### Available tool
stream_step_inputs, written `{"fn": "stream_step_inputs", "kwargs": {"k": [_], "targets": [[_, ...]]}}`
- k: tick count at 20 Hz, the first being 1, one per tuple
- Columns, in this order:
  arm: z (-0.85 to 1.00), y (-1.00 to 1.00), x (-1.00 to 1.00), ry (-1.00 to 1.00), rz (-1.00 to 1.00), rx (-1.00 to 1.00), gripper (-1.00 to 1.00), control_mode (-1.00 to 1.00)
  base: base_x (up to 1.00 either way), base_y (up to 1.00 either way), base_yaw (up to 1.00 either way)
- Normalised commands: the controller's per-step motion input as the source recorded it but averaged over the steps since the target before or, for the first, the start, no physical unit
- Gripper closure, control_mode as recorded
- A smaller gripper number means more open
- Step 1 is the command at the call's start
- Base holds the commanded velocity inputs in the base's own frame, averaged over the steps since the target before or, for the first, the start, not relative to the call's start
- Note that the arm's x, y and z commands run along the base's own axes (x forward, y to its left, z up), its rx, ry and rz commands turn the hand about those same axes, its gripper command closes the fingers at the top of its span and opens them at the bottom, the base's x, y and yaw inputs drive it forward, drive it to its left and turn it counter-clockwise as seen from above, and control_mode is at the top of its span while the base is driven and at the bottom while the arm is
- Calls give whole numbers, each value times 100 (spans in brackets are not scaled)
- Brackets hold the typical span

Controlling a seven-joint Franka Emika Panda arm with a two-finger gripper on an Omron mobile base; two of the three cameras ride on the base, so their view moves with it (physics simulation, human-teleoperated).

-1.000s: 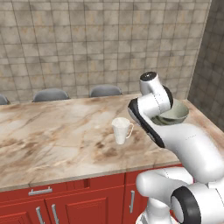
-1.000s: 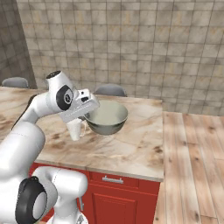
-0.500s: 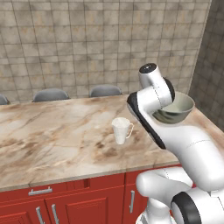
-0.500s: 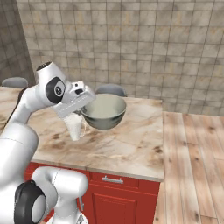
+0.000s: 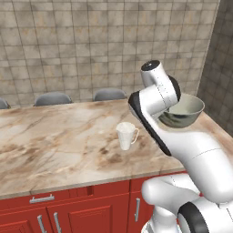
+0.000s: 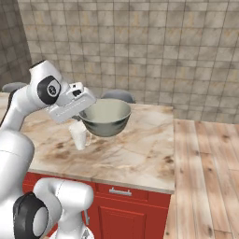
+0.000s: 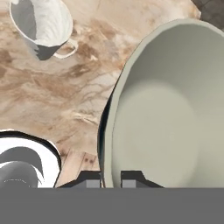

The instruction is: Pick the jug and bowl and place them in the sink. Then turn on the water.

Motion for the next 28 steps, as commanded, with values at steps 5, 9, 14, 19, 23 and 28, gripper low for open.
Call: {"fn": "stream_step_inputs", "kwargs": {"k": [5,9,14,19,23,28], "targets": [[15,30,-13,0,2,-8,100,-100,0,0,0],[19,28,-9,0,3,-4,100,-100,0,0,0],[16,18,-10,0,2,-1,100,-100,0,0,0],[11,3,-22,0,2,0,100,-100,0,0,0],[1,5,-14,1,1,0,100,-100,0,0,0],[2,3,-12,0,0,0,100,-100,0,0,0]]}}
